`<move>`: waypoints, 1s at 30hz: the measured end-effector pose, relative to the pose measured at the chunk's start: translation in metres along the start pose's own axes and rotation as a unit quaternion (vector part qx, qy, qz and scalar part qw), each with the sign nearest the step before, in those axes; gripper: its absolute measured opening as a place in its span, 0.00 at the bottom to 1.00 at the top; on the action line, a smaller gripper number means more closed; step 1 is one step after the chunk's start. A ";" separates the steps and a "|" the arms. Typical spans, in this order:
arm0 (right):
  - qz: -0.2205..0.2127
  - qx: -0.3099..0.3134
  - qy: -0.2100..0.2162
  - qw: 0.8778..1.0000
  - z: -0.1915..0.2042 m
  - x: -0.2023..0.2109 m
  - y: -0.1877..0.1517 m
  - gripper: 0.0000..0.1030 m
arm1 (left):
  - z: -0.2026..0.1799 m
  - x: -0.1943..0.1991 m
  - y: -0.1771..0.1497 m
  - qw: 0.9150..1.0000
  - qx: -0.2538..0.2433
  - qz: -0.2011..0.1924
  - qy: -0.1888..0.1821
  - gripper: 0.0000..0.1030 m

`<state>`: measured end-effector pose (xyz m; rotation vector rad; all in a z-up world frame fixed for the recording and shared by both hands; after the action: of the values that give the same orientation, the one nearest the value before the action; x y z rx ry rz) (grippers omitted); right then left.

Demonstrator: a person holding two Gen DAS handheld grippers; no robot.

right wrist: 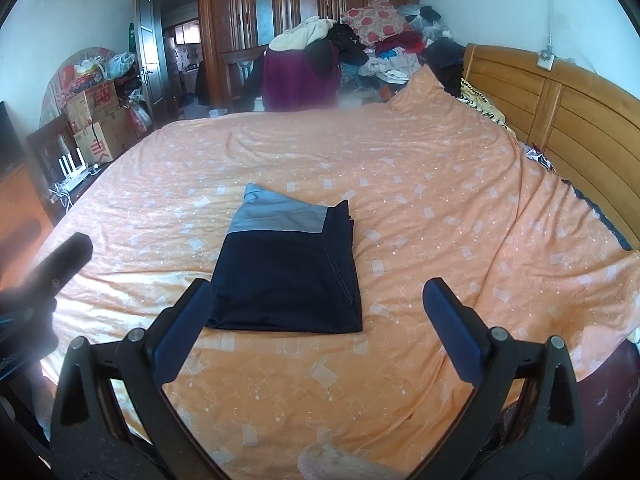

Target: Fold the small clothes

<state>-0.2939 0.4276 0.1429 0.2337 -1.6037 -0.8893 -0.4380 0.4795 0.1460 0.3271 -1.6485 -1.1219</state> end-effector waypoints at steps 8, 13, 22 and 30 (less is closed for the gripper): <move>-0.002 0.001 -0.003 1.000 -0.002 0.003 0.001 0.98 | -0.005 0.001 0.000 1.000 -0.008 -0.001 0.001 1.00; -0.005 0.004 -0.005 1.000 -0.001 0.005 0.002 0.98 | -0.005 0.001 -0.001 1.000 -0.006 0.000 -0.001 1.00; -0.006 0.004 -0.007 1.000 -0.002 0.005 0.002 0.98 | -0.004 -0.002 -0.003 1.000 -0.009 0.002 0.000 1.00; -0.002 0.008 -0.005 1.000 -0.001 0.003 0.000 0.98 | 0.002 -0.006 -0.008 1.000 -0.003 0.007 -0.004 1.00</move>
<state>-0.2941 0.4254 0.1452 0.2434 -1.6210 -0.8828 -0.4397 0.4806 0.1358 0.3078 -1.6512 -1.1180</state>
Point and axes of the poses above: each gripper's, at about its wrist camera, not at the fingertips, and x roughly against the way its jaws point, z to its left, y to its top, the point moved 5 cm from there along -x, roughly the way its jaws point, and after that the axes turned 9 degrees about z, right-handed, at the moved point
